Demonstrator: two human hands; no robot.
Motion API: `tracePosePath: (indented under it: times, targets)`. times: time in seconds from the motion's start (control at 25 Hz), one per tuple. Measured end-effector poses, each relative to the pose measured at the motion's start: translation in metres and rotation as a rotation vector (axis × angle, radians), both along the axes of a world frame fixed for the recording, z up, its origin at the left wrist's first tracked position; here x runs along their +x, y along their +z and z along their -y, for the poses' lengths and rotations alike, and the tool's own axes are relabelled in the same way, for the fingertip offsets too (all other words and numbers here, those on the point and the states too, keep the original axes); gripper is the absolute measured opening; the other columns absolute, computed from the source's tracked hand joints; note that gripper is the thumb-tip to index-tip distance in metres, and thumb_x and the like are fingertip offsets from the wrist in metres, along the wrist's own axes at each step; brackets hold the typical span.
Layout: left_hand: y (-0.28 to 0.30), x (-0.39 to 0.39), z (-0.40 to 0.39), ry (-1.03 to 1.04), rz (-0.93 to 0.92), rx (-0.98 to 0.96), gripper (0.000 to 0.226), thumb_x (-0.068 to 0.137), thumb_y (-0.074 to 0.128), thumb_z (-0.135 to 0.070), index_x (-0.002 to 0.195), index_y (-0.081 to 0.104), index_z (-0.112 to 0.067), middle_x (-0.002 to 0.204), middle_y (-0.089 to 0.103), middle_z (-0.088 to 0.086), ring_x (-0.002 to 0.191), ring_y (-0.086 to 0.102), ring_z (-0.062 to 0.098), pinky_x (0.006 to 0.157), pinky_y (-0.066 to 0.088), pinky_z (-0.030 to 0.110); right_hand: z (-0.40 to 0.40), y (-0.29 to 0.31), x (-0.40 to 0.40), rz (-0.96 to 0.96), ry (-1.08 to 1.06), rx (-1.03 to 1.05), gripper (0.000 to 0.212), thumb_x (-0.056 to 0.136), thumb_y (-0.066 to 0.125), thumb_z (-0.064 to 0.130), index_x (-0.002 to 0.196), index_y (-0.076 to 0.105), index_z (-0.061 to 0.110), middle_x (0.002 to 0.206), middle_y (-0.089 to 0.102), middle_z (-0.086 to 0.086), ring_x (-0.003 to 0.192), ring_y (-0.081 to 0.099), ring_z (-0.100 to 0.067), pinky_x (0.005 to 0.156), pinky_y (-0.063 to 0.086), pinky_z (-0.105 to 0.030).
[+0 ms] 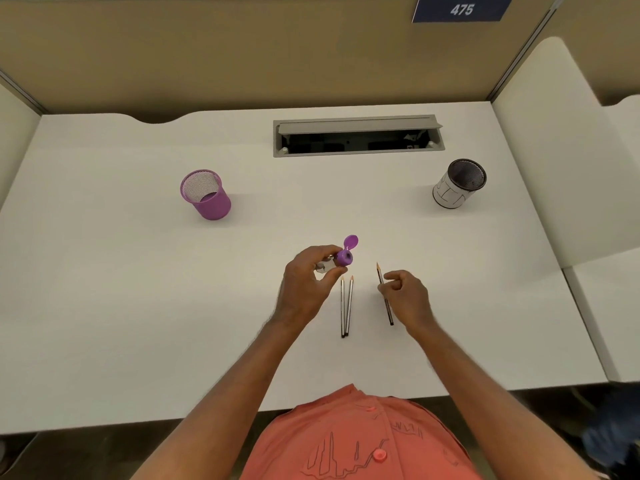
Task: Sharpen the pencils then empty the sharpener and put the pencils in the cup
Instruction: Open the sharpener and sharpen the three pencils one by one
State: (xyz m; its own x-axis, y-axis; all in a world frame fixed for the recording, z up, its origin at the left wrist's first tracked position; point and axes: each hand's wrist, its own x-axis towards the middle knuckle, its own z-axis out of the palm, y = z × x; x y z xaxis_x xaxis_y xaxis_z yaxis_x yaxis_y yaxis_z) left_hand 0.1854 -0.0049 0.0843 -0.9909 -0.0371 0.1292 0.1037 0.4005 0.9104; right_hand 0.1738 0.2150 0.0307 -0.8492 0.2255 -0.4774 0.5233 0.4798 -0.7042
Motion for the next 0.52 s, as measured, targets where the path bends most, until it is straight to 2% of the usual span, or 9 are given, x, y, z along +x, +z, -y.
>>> tracePosePath:
  times: [0.08,0.16,0.28,0.52]
  targets:
    - [-0.001,0.002,0.000,0.003,0.017,0.002,0.029,0.087,0.078,-0.023,0.109,0.068,-0.038,0.107,0.070,-0.025,0.099,0.067,0.012,0.082,0.054,0.028,0.002,-0.010,0.002,-0.015,0.042,0.069,0.011,0.090,0.071,0.015,0.098,0.066,0.020,0.084,0.069,0.007,0.081,0.066,-0.016,0.061,0.043,-0.018]
    - [-0.002,0.004,0.000,0.007,0.030,0.007,0.028,0.087,0.078,-0.022,0.109,0.068,-0.037,0.107,0.070,-0.025,0.099,0.066,0.013,0.082,0.054,0.029,0.005,-0.015,0.006,-0.031,0.128,0.164,0.008,0.091,0.068,0.015,0.096,0.064,0.020,0.086,0.069,0.004,0.080,0.066,-0.019,0.059,0.048,-0.025]
    - [-0.005,0.006,0.002,0.014,0.052,0.003,0.027,0.087,0.079,-0.022,0.109,0.070,-0.035,0.107,0.071,-0.023,0.100,0.066,0.014,0.083,0.055,0.033,0.008,-0.020,0.011,-0.055,0.221,0.269,0.006,0.091,0.067,0.014,0.095,0.063,0.016,0.090,0.067,0.002,0.082,0.063,-0.022,0.070,0.052,-0.035]
    - [-0.006,0.009,0.007,0.006,0.039,-0.015,0.027,0.088,0.078,-0.025,0.111,0.068,-0.036,0.108,0.070,-0.024,0.100,0.066,0.012,0.082,0.056,0.033,0.008,-0.020,0.011,-0.039,0.213,0.256,0.011,0.092,0.072,0.018,0.096,0.062,0.015,0.089,0.066,0.000,0.078,0.062,-0.021,0.063,0.045,-0.031]
